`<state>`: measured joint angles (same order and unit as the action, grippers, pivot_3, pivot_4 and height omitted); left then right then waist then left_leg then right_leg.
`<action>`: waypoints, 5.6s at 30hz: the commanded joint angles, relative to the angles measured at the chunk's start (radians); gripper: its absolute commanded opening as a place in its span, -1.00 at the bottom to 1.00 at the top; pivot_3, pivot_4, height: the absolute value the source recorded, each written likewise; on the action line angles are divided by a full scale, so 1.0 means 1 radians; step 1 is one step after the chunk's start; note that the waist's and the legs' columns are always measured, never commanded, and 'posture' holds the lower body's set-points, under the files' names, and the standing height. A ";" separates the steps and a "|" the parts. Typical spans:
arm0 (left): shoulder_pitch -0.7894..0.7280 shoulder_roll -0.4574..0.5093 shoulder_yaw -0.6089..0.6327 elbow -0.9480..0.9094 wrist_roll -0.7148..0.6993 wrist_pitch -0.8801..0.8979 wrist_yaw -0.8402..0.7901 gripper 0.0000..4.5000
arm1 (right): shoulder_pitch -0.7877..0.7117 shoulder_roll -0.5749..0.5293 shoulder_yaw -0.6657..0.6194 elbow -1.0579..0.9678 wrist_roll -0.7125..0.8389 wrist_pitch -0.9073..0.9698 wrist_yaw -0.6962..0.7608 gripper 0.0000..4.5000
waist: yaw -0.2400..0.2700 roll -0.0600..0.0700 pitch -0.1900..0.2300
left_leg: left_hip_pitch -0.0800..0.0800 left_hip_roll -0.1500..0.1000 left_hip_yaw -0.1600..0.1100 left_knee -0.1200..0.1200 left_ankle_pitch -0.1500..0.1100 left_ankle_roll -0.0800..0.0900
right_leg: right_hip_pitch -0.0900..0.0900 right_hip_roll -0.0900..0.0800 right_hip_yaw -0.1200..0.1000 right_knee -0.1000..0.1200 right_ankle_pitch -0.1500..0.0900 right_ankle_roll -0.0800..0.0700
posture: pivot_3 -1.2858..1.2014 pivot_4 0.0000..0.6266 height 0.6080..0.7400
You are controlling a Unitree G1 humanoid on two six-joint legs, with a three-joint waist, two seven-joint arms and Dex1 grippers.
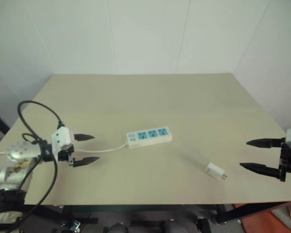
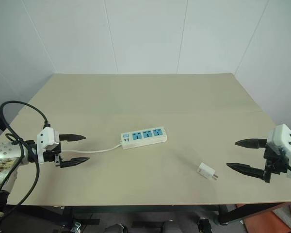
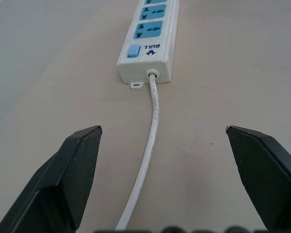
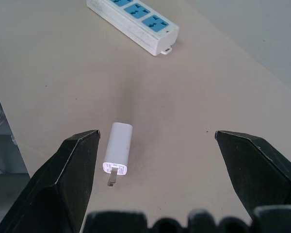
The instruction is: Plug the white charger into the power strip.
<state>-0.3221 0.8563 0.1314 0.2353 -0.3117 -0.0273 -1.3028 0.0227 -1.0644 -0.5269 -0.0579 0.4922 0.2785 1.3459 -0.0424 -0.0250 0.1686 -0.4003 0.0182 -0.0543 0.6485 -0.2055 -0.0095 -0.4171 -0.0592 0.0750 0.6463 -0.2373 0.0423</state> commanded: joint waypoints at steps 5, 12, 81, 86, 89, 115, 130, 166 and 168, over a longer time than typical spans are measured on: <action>-0.024 0.006 0.001 0.001 0.004 -0.015 0.007 0.99 | -0.013 0.003 -0.036 -0.013 0.021 -0.013 -0.018 1.00 | 0.000 0.000 0.000 | 0.000 0.000 0.000 0.000 0.000 0.000 | 0.000 0.000 0.000 0.000 0.000 0.000 | 0.03 -0.52 1.00; -0.056 -0.010 -0.003 0.041 0.023 -0.054 0.033 0.99 | -0.014 -0.002 -0.038 -0.007 0.021 -0.009 -0.024 1.00 | 0.001 0.000 0.000 | 0.000 0.000 0.000 0.000 0.000 0.000 | 0.000 0.000 0.000 0.000 0.000 0.000 | 0.03 -0.52 1.00; -0.631 -0.546 -0.058 1.083 0.334 -0.434 0.137 0.47 | -0.217 0.307 0.476 -0.561 0.039 0.271 -0.571 1.00 | 0.024 -0.005 0.003 | 0.001 -0.002 -0.004 0.003 0.000 0.000 | 0.007 0.000 -0.002 -0.003 0.001 0.003 | 0.03 -0.52 1.00; -0.597 -0.539 -0.090 1.058 0.356 -0.413 0.107 0.47 | -0.216 0.320 0.491 -0.547 0.022 0.258 -0.565 1.00 | 0.024 -0.005 0.003 | 0.002 -0.002 -0.004 0.003 0.000 0.000 | 0.008 0.000 -0.002 -0.002 0.001 0.003 | 0.03 -0.52 1.00; -0.591 -0.532 -0.123 1.035 0.377 -0.412 0.089 0.47 | -0.227 0.327 0.509 -0.525 0.004 0.249 -0.556 1.00 | 0.024 -0.005 0.003 | 0.002 -0.002 -0.004 0.003 0.000 0.000 | 0.009 0.000 -0.002 -0.002 0.001 0.003 | 0.03 -0.52 1.00; -0.490 -0.531 0.026 0.933 0.105 -0.499 -0.098 0.99 | -0.202 0.326 0.505 -0.483 -0.032 0.200 -0.502 1.00 | 0.024 -0.005 0.003 | 0.002 -0.002 -0.005 0.003 0.000 0.000 | 0.008 0.000 -0.003 -0.004 0.001 0.003 | 0.03 -0.52 1.00; -0.560 -0.558 0.039 1.018 0.138 -0.523 -0.065 0.99 | -0.164 0.330 0.484 -0.501 -0.035 0.193 -0.502 1.00 | 0.022 -0.006 0.003 | 0.002 -0.002 -0.005 0.003 0.000 0.000 | 0.008 0.000 -0.003 -0.004 0.001 0.003 | 0.03 -0.52 1.00; -0.561 -0.586 0.016 1.025 0.217 -0.544 -0.028 0.44 | -0.141 0.306 0.481 -0.536 -0.037 0.229 -0.517 1.00 | 0.027 -0.006 0.003 | 0.002 -0.002 -0.005 0.003 0.000 0.000 | 0.009 0.000 -0.003 -0.005 0.001 0.004 | 0.03 -0.52 1.00; -0.555 -0.587 0.005 1.006 0.211 -0.539 -0.095 0.44 | -0.152 0.263 0.451 -0.560 -0.014 0.282 -0.514 1.00 | 0.028 -0.006 0.003 | 0.001 -0.002 -0.005 0.003 0.000 0.000 | 0.009 -0.001 -0.003 -0.005 0.001 0.004 | 0.03 -0.52 1.00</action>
<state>-0.8647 0.2797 0.1474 1.2856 -0.0805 -0.5578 -1.3404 -0.1127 -0.7702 -0.0194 -0.5659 0.4530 0.5271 0.8302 -0.0142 -0.0305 0.1718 -0.3996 0.0158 -0.0591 0.6514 -0.2055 -0.0095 -0.4085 -0.0598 0.0717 0.6414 -0.2359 0.0458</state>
